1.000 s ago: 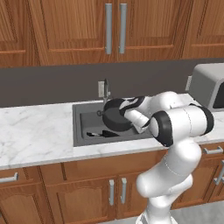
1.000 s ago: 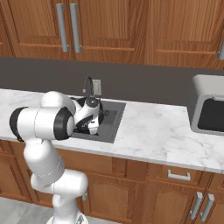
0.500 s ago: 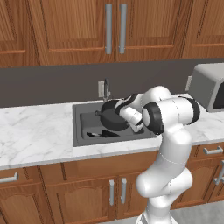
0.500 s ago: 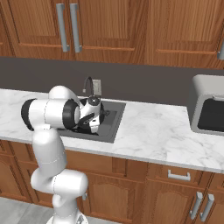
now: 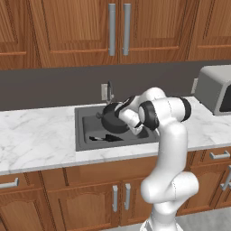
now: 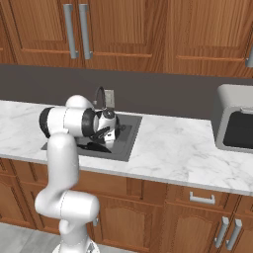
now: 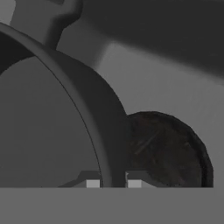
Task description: Move the pot and pan from the stove into the sink.
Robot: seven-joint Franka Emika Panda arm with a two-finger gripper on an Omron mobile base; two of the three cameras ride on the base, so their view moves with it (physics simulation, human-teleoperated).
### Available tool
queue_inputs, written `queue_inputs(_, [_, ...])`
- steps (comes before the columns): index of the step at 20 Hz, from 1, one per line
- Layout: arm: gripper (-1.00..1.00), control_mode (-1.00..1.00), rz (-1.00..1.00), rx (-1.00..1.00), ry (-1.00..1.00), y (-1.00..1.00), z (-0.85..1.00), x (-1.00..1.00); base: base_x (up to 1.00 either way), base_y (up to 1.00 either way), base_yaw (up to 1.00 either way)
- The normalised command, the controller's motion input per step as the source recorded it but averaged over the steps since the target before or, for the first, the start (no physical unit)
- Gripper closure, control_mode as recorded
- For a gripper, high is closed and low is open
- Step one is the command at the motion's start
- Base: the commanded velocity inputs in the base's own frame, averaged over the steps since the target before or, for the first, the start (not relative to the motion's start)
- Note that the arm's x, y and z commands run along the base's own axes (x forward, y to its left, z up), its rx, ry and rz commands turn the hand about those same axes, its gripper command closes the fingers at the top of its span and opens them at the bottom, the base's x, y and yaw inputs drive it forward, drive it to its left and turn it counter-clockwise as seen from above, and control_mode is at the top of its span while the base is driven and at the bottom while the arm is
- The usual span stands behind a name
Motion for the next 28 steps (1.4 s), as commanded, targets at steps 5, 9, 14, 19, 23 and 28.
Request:
queue_inputs(5, [1.00, -1.00, 0.00, -0.03, 0.00, 0.08, -0.44, 0.50, 0.00, 0.00, 0.00])
queue_inputs(9, [1.00, -1.00, 0.00, -0.03, 0.00, 0.06, -0.37, 0.58, 0.00, 0.00, 0.00])
queue_inputs(14, [1.00, -1.00, 0.00, -0.03, 0.03, 0.04, -0.36, 0.29, 0.00, 0.00, 0.00])
queue_inputs(19, [1.00, -1.00, 0.00, 0.00, 0.03, 0.00, -0.08, 0.10, 0.00, 0.00, 0.00])
queue_inputs(23, [1.00, -1.00, -0.01, 0.00, 0.05, 0.00, 0.04, 0.09, 0.00, 0.00, 0.00])
queue_inputs(28, [1.00, -1.00, 0.00, 0.10, -0.03, 0.00, 0.70, -0.01, 0.00, 0.00, 0.00])
